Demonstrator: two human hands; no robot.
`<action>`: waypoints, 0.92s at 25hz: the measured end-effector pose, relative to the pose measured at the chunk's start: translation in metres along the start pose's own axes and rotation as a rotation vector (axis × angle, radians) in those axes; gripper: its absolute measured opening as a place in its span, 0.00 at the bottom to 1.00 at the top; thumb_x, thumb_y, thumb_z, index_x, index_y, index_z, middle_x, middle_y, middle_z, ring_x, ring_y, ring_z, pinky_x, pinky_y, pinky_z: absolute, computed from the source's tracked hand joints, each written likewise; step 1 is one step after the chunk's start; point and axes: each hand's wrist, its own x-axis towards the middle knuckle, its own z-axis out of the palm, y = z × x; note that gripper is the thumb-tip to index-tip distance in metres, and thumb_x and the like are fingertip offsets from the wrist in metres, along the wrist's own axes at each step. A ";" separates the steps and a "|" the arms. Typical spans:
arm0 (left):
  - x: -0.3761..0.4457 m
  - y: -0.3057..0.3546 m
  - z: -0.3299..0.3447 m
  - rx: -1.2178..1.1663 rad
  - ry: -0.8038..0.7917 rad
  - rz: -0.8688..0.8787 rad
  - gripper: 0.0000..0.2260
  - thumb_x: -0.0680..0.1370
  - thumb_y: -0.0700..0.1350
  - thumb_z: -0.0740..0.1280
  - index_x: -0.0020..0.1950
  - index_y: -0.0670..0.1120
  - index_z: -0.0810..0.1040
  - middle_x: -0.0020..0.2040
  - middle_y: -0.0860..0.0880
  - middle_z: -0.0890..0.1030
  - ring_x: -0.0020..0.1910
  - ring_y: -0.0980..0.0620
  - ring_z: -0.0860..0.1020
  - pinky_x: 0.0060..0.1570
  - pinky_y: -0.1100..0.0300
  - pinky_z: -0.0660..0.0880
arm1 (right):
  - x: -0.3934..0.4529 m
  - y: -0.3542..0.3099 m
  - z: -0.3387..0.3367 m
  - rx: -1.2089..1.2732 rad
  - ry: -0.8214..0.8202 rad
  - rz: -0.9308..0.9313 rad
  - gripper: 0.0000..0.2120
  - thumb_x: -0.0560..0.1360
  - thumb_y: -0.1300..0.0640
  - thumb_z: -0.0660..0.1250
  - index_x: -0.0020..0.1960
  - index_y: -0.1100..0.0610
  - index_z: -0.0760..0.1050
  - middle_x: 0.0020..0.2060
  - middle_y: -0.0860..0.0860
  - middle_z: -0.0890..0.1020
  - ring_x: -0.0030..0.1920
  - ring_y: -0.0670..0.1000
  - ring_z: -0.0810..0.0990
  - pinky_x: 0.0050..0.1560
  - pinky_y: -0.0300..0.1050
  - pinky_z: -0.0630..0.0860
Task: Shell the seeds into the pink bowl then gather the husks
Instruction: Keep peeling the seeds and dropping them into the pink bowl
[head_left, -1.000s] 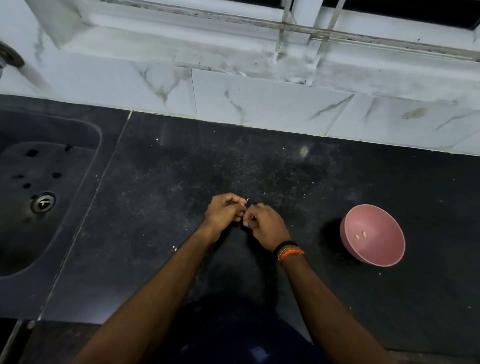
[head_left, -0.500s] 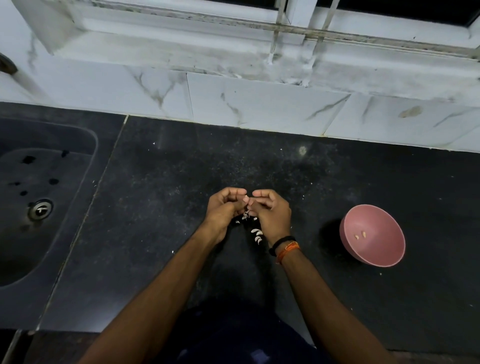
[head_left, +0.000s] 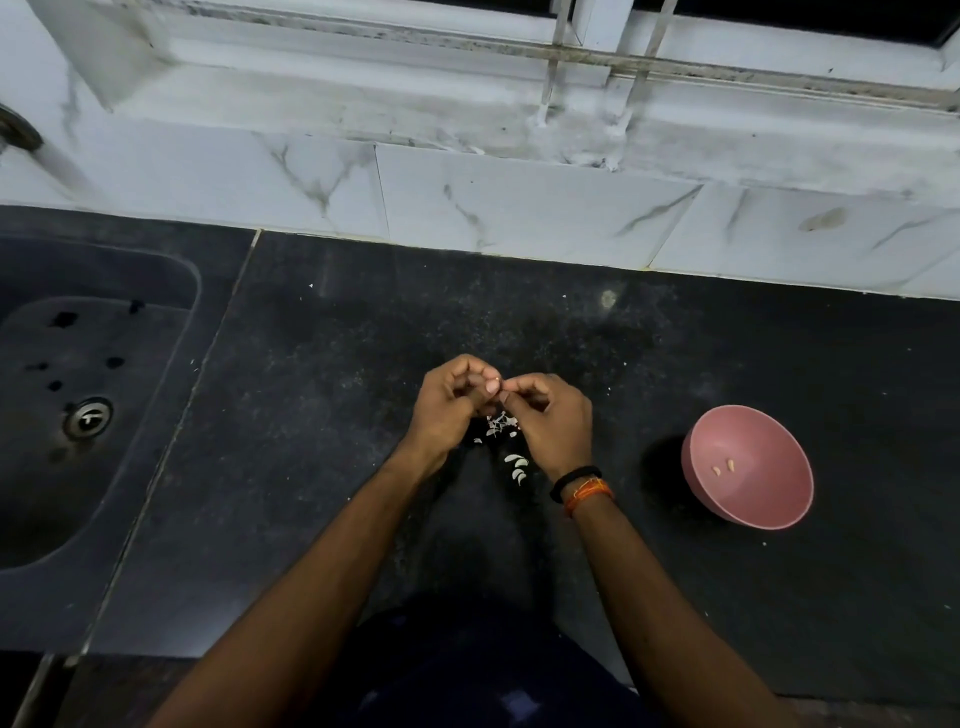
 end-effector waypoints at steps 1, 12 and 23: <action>0.001 0.001 -0.001 0.023 -0.005 0.013 0.03 0.78 0.34 0.69 0.50 0.39 0.81 0.45 0.35 0.83 0.45 0.46 0.83 0.47 0.51 0.82 | 0.001 -0.001 -0.001 0.017 -0.007 0.004 0.03 0.75 0.57 0.75 0.49 0.52 0.85 0.45 0.45 0.85 0.47 0.42 0.83 0.49 0.38 0.80; -0.002 0.001 -0.005 0.081 0.020 0.072 0.05 0.76 0.35 0.73 0.50 0.43 0.85 0.45 0.42 0.85 0.46 0.45 0.83 0.46 0.51 0.82 | 0.005 -0.006 -0.007 0.156 -0.096 0.034 0.04 0.77 0.59 0.71 0.47 0.52 0.85 0.41 0.47 0.86 0.43 0.48 0.85 0.50 0.52 0.83; -0.005 0.003 -0.007 0.164 -0.006 0.097 0.08 0.76 0.36 0.73 0.48 0.48 0.86 0.43 0.47 0.86 0.43 0.48 0.83 0.45 0.49 0.82 | 0.005 -0.008 -0.011 0.133 -0.116 0.035 0.05 0.76 0.60 0.71 0.45 0.54 0.85 0.39 0.49 0.86 0.39 0.49 0.84 0.46 0.52 0.83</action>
